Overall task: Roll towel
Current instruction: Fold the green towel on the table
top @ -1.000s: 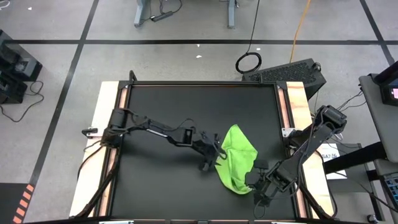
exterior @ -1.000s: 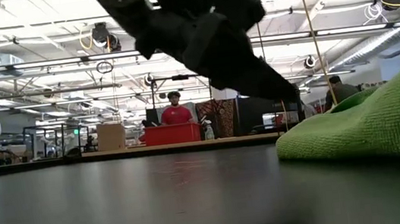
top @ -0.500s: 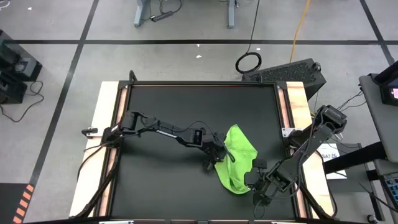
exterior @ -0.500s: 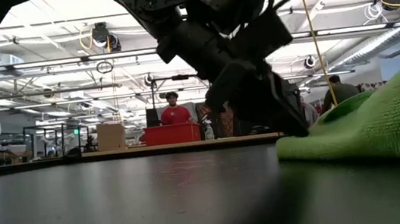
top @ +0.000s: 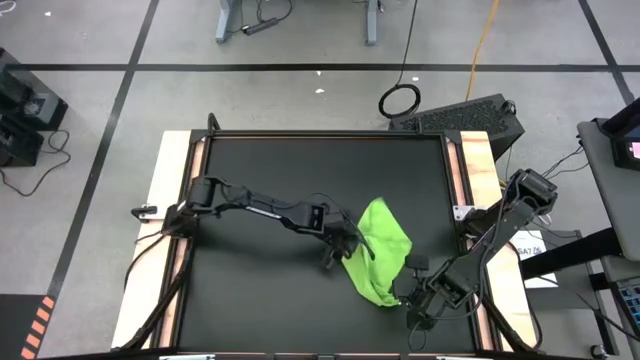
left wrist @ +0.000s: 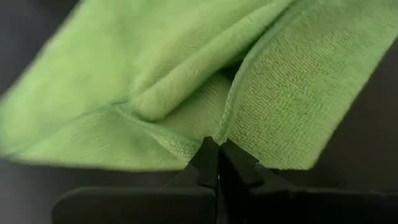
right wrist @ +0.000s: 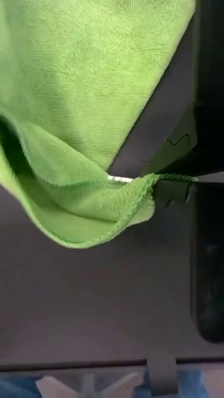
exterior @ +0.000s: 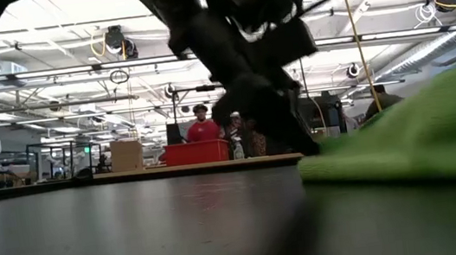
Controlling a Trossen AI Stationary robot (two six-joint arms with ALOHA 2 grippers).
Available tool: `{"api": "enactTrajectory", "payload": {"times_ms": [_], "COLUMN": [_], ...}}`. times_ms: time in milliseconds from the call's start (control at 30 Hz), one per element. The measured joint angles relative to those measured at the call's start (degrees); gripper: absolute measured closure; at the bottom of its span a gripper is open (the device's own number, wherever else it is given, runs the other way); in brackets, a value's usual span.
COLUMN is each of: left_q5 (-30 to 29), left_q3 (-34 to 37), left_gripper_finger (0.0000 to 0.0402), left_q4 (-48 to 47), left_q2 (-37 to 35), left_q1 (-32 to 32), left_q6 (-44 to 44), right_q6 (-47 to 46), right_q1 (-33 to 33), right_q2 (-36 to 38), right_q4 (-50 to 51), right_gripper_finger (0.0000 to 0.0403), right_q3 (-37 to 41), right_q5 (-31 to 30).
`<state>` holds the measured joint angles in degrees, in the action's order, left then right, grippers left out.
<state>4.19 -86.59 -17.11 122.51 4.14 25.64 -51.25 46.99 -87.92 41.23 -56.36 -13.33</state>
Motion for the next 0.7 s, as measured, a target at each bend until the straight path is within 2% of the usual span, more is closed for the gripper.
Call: {"api": "enactTrajectory", "payload": {"times_ms": [133, 233, 333, 400, 467, 500, 600, 700], "left_q5": [-8.4, -18.1, -30.52, -38.54, -44.19, -45.03, -44.45, -40.05], "left_q3": [0.0, 0.02, 0.02, 0.0, 0.0, -0.09, -0.11, 0.55], "left_gripper_finger": [0.0398, 0.0399, 0.04, 0.04, 0.04, 0.04, 0.04, 0.0395], "left_q4": [-7.77, -13.46, -18.25, -20.61, -23.72, -25.36, -31.73, -36.77], "left_q2": [-6.46, -12.83, -19.64, -23.95, -27.91, -29.53, -32.1, -31.58], "left_q1": [0.42, 1.63, 3.8, 5.64, 8.13, 9.5, 13.9, 17.78], "left_q6": [0.4, 0.37, -0.92, -3.02, -6.97, -9.72, -19.78, -28.65], "right_q6": [3.05, 4.32, 4.8, 5.89, 9.14, 11.45, 18.02, 21.08], "right_q1": [-1.02, -3.33, -6.22, -8.21, -10.0, -10.53, -11.1, -10.87], "right_q2": [0.17, 0.17, 0.28, 0.28, 0.32, 0.33, 0.33, 0.33], "right_q4": [4.03, 13.08, 23.91, 28.54, 29.77, 29.02, 24.74, 20.61], "right_gripper_finger": [0.0403, 0.0403, 0.0403, 0.0403, 0.0403, 0.0403, 0.0403, 0.0403], "right_q3": [-0.41, -3.08, -7.49, -10.65, -13.67, -14.82, -16.35, -16.26], "right_q5": [-4.44, -14.64, -26.73, -31.68, -32.51, -31.72, -25.76, -21.45]}}
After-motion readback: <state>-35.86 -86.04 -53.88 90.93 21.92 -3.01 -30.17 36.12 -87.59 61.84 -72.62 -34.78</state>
